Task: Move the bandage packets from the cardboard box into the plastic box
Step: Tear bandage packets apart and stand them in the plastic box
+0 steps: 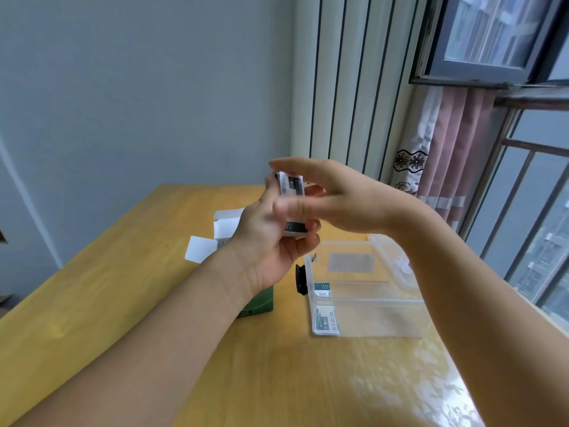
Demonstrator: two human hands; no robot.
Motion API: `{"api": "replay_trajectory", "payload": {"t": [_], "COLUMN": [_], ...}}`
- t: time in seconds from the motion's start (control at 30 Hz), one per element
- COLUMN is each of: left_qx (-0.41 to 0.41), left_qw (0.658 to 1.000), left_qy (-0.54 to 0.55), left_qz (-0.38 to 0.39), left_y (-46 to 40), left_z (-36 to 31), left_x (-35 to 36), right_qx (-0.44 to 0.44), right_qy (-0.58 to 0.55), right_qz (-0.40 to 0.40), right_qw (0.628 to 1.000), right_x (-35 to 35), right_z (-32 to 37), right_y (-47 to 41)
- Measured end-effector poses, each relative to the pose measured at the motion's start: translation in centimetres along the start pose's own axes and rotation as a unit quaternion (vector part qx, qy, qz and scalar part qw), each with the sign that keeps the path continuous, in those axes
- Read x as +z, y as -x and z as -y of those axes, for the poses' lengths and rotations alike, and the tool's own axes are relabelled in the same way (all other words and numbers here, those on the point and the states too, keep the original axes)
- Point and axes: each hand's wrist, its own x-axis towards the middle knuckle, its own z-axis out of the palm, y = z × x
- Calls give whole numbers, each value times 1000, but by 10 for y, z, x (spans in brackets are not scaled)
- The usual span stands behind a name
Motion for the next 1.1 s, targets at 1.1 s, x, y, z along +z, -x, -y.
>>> {"api": "replay_trajectory", "payload": {"t": [1.1], "left_qx": [179], "left_qw": [755], "left_qy": [-627], "left_qz": [64], "left_y": [9], "left_z": [-23], "left_x": [-7], "right_qx": [205], "right_qy": [-45], "right_qz": [10], "right_qw": [978], "right_x": [-64], "right_z": [-64], "right_y": [32]}}
